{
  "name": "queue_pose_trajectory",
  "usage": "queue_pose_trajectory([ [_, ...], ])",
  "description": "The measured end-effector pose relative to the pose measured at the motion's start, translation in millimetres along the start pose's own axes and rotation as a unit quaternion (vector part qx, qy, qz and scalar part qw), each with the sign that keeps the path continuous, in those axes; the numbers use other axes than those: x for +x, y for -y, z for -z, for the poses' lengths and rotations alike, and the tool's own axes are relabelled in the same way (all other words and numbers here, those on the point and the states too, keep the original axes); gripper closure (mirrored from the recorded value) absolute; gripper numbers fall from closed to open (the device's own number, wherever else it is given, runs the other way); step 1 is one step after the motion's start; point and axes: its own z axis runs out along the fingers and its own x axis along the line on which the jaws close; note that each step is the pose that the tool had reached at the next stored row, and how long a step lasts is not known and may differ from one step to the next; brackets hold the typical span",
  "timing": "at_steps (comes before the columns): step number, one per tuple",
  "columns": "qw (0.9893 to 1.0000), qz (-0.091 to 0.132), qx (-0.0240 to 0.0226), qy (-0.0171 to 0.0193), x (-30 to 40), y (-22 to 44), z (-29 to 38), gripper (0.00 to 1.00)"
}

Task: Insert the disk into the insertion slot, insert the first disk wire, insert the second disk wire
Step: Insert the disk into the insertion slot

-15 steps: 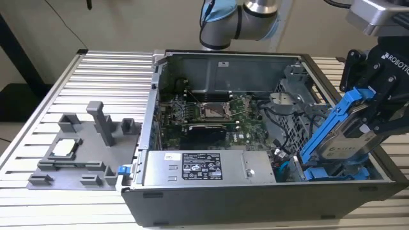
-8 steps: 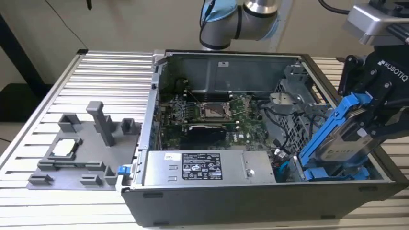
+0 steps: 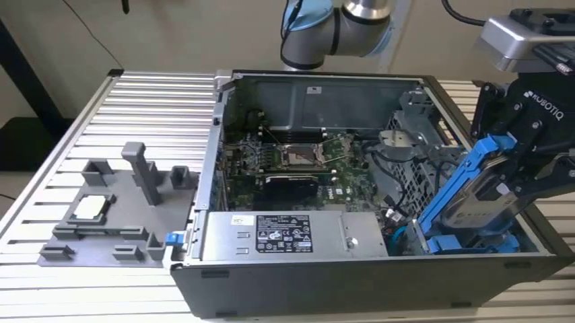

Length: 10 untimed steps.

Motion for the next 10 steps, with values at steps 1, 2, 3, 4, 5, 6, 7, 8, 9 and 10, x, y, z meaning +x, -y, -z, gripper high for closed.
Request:
queue_pose_trajectory([
  [1, 1.0000, 0.000, 0.0000, 0.0000, 0.0, 0.1, -1.8, 0.67],
  [2, 1.0000, 0.000, 0.0000, 0.0000, 0.0, 0.1, -3.6, 0.67],
  [3, 1.0000, 0.000, 0.0000, 0.0000, 0.0, 0.1, -5.5, 0.67],
  [4, 1.0000, 0.000, 0.0000, -0.0001, -0.1, 0.2, -7.1, 0.67],
  [5, 1.0000, 0.000, 0.0000, 0.0000, -0.1, 0.2, -9.2, 0.67],
  [6, 1.0000, 0.000, 0.0000, 0.0000, -0.1, 0.2, -10.9, 0.67],
  [7, 1.0000, 0.000, 0.0000, 0.0000, -0.1, 0.3, -12.7, 0.67],
  [8, 1.0000, 0.000, 0.0000, 0.0000, -0.1, 0.3, -14.6, 0.67],
  [9, 1.0000, 0.000, 0.0000, 0.0000, -0.1, 0.4, -16.4, 0.67],
  [10, 1.0000, 0.000, 0.0000, 0.0000, -0.1, 0.4, -18.2, 0.67],
])
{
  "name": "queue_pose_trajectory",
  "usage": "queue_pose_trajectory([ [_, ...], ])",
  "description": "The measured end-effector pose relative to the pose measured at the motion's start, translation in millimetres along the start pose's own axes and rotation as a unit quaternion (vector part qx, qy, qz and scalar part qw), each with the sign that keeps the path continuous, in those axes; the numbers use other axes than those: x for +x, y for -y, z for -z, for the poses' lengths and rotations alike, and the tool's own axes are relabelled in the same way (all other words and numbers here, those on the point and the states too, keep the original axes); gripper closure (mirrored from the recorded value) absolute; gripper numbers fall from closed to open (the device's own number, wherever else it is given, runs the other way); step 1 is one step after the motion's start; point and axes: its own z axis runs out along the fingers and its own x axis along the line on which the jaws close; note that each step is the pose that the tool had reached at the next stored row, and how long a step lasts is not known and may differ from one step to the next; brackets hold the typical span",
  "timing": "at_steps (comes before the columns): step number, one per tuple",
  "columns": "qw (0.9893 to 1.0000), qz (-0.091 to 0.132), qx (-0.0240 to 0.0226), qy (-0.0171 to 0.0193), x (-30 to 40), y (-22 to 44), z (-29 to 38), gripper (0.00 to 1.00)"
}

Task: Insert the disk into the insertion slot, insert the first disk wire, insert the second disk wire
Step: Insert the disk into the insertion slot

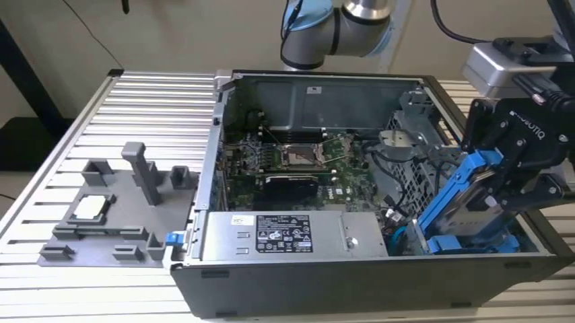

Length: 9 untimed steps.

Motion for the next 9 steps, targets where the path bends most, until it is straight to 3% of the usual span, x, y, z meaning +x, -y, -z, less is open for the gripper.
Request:
queue_pose_trajectory([
  [6, 1.0000, 0.000, 0.0000, 0.0000, -0.1, 0.3, -10.3, 0.67],
  [9, 1.0000, 0.000, 0.0000, 0.0000, -0.1, 0.3, -12.2, 0.67],
])
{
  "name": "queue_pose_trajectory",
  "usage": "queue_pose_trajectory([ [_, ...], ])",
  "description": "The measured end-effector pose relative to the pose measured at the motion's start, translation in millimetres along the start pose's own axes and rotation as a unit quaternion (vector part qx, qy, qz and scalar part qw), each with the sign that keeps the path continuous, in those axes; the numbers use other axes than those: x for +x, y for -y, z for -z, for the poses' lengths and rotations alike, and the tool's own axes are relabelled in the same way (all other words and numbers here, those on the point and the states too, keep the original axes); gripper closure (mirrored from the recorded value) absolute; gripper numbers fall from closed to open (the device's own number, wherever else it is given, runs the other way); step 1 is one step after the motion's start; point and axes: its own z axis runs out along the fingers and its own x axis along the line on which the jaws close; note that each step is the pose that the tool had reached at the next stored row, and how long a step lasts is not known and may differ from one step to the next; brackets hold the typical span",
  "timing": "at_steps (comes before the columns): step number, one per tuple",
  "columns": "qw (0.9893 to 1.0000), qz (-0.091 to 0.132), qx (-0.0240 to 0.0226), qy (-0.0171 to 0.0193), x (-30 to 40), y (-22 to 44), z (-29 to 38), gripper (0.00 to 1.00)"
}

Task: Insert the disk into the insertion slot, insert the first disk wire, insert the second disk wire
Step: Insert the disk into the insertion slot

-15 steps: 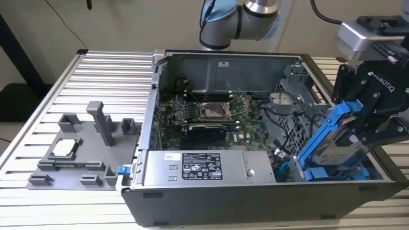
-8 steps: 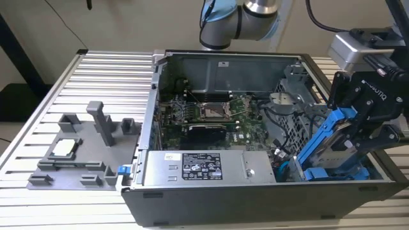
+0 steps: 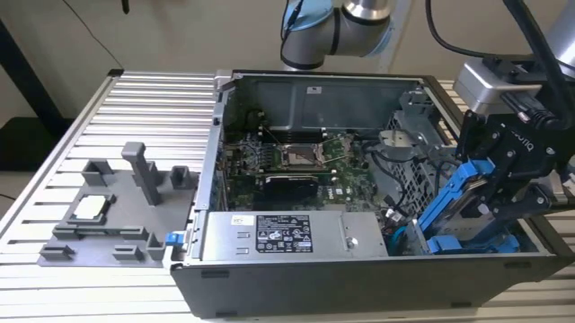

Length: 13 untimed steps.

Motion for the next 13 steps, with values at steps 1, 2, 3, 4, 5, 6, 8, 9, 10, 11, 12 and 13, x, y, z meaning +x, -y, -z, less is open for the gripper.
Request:
queue_pose_trajectory([
  [1, 1.0000, 0.000, 0.0000, -0.0001, 0.0, 0.0, 0.0, 0.67],
  [2, 1.0000, 0.000, 0.0000, -0.0001, 0.0, 0.0, -0.1, 0.67],
  [3, 1.0000, 0.000, 0.0000, -0.0001, 0.0, 0.0, -0.1, 0.67],
  [4, 1.0000, 0.000, 0.0000, 0.0000, 0.0, 0.0, -0.3, 0.67],
  [5, 1.0000, 0.000, 0.0000, 0.0000, 0.0, 0.0, -0.3, 0.67],
  [6, 1.0000, 0.000, 0.0000, 0.0000, 0.0, 0.0, -0.3, 0.67],
  [8, 1.0000, 0.000, -0.0001, -0.0001, 0.0, 0.0, -0.4, 0.66],
  [9, 1.0000, 0.000, 0.0000, 0.0000, 0.0, 0.0, -0.4, 0.66],
  [10, 1.0000, 0.000, 0.0000, 0.0000, 0.0, 0.0, -0.5, 0.60],
  [11, 1.0000, 0.000, 0.0000, 0.0000, 0.0, 0.0, -0.6, 0.53],
  [12, 1.0000, 0.000, 0.0000, 0.0000, 0.0, 0.0, -0.6, 0.53],
  [13, 1.0000, 0.000, 0.0000, 0.0001, 0.0, 0.0, -0.7, 0.53],
])
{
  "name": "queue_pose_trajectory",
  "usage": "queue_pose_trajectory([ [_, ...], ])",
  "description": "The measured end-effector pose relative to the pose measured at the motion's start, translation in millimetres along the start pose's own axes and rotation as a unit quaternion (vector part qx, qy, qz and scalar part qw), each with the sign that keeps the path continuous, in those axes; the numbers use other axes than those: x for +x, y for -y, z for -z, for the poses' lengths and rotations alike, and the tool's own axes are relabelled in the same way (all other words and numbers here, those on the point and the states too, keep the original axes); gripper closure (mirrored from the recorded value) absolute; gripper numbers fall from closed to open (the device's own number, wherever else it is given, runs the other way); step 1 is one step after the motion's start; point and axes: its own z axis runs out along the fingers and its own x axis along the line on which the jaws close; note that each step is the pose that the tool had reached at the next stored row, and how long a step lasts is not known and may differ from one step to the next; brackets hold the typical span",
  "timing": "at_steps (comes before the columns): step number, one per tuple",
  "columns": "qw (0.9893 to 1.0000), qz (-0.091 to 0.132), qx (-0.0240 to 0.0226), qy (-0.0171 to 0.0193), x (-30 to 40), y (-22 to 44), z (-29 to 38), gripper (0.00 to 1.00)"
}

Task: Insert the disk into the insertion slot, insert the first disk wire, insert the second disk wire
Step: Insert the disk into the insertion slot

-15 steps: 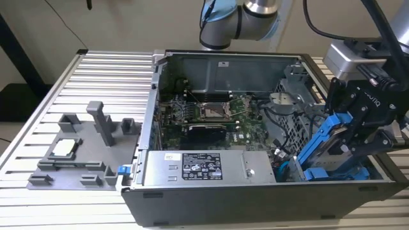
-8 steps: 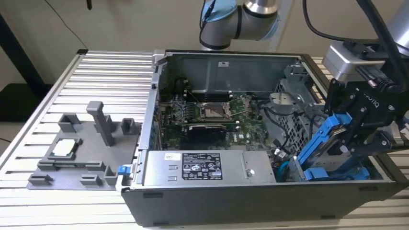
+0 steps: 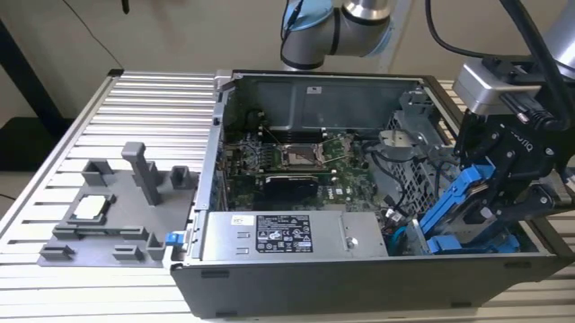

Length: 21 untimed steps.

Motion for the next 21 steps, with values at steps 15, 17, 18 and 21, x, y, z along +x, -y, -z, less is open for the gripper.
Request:
queue_pose_trajectory([
  [15, 1.0000, 0.000, 0.0018, 0.0067, -0.6, 0.0, -1.4, 0.68],
  [17, 1.0000, -0.001, 0.0024, 0.0092, -1.3, 0.0, -2.2, 0.68],
  [18, 1.0000, -0.001, 0.0025, 0.0092, -1.3, 0.0, -2.3, 0.68],
  [21, 1.0000, -0.001, 0.0025, 0.0093, -1.2, 0.1, -2.3, 0.68],
])
